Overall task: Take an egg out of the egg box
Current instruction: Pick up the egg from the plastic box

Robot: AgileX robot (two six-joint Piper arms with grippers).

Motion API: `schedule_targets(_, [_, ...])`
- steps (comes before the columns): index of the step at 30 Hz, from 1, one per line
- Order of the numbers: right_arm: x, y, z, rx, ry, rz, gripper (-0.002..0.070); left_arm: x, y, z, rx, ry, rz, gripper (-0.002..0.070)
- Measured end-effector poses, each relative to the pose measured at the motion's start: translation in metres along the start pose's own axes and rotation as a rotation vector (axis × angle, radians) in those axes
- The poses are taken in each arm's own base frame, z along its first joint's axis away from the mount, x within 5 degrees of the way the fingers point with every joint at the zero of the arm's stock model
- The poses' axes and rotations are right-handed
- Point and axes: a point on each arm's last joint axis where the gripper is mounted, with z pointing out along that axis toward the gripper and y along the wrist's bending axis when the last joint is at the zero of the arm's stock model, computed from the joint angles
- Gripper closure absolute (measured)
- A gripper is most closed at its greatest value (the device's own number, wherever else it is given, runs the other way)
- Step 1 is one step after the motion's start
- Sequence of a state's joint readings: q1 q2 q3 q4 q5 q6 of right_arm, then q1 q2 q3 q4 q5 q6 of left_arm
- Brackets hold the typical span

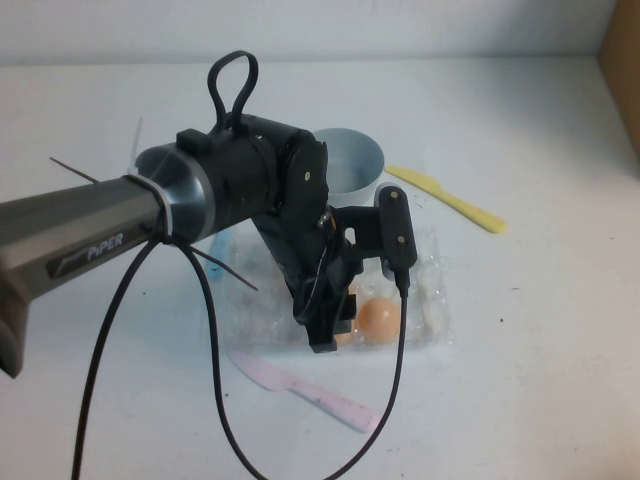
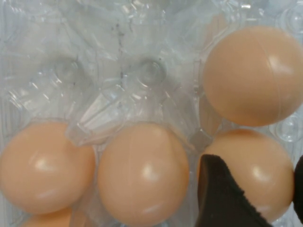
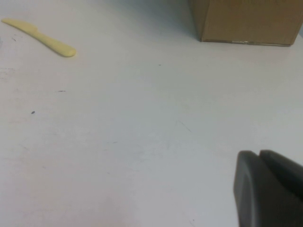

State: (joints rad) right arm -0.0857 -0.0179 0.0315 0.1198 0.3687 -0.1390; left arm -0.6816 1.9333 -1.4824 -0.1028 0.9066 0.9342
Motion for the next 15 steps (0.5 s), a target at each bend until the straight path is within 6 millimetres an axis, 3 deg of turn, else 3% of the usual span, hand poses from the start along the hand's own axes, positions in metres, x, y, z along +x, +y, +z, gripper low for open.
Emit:
schedule_targets(8, [0.0, 0.0, 0.0, 0.0, 0.0, 0.0, 0.0694, 0.0, 0.0, -0.002, -0.004, -0.001, 0.002, 0.0407])
schedule_targets(15, [0.0, 0.0, 0.0, 0.0, 0.0, 0.0, 0.0694, 0.0, 0.001, -0.021, -0.058, -0.008, 0.027, 0.0413])
